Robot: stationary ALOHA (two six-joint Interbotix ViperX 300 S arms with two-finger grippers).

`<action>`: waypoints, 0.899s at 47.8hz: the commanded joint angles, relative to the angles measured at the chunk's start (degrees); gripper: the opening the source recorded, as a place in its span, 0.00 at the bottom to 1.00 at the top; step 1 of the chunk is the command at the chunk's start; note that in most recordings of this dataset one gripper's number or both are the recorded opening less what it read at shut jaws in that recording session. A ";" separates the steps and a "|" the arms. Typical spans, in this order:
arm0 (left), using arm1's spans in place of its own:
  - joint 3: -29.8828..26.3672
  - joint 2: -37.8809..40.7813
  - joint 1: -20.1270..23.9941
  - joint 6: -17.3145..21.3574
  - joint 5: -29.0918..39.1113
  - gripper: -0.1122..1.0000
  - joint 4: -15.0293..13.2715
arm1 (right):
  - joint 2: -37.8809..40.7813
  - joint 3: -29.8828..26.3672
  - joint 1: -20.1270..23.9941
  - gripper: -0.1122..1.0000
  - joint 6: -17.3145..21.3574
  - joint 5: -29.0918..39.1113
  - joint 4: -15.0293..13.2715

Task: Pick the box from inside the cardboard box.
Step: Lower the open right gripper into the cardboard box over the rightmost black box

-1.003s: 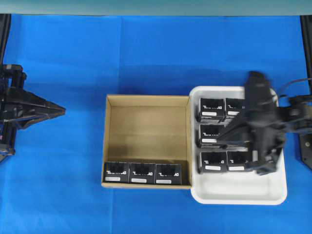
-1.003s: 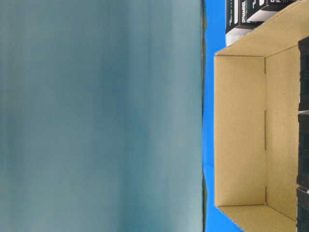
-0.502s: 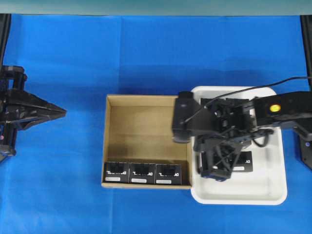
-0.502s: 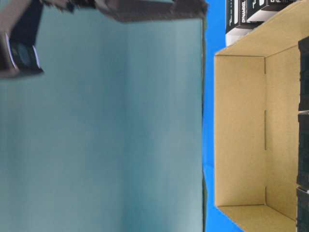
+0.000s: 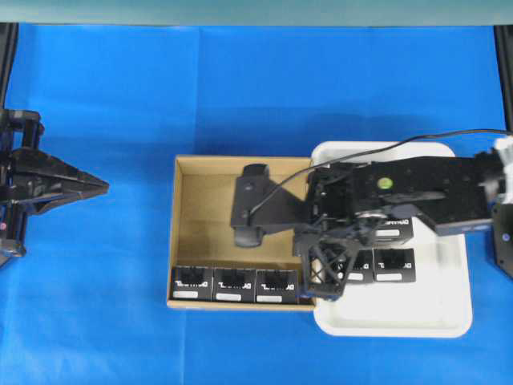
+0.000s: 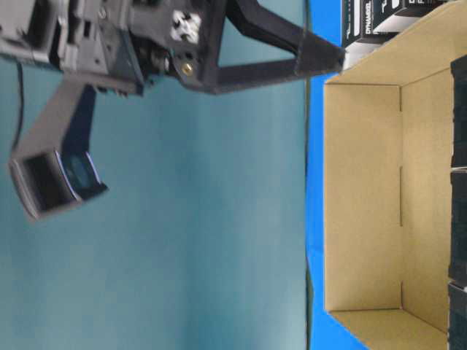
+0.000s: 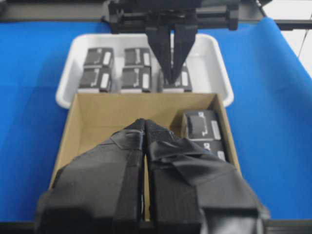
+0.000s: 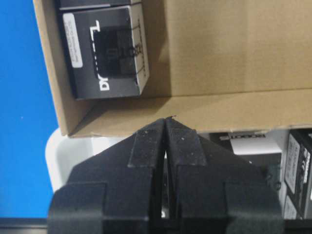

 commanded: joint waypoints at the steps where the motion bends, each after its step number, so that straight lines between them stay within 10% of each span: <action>1: -1.49 -0.09 -0.18 -0.09 -0.26 0.11 0.18 | 1.76 -2.11 0.44 0.14 -0.79 0.35 0.18; 17: -1.76 -2.90 -0.18 -0.09 4.48 0.11 0.18 | 4.57 -4.75 0.53 0.26 -6.33 -0.35 5.19; 25: -1.85 -3.78 -0.18 -0.09 4.66 0.11 0.18 | 5.89 -5.01 -0.26 0.56 -10.20 -0.35 11.87; 33: -1.85 -3.60 -0.18 -0.09 4.66 0.11 0.18 | 6.94 -5.19 -1.23 0.94 -12.66 -0.62 12.30; 43: -1.85 -3.60 -0.35 -0.18 4.66 0.11 0.09 | 8.09 -5.19 -2.90 0.98 -12.74 -1.76 12.48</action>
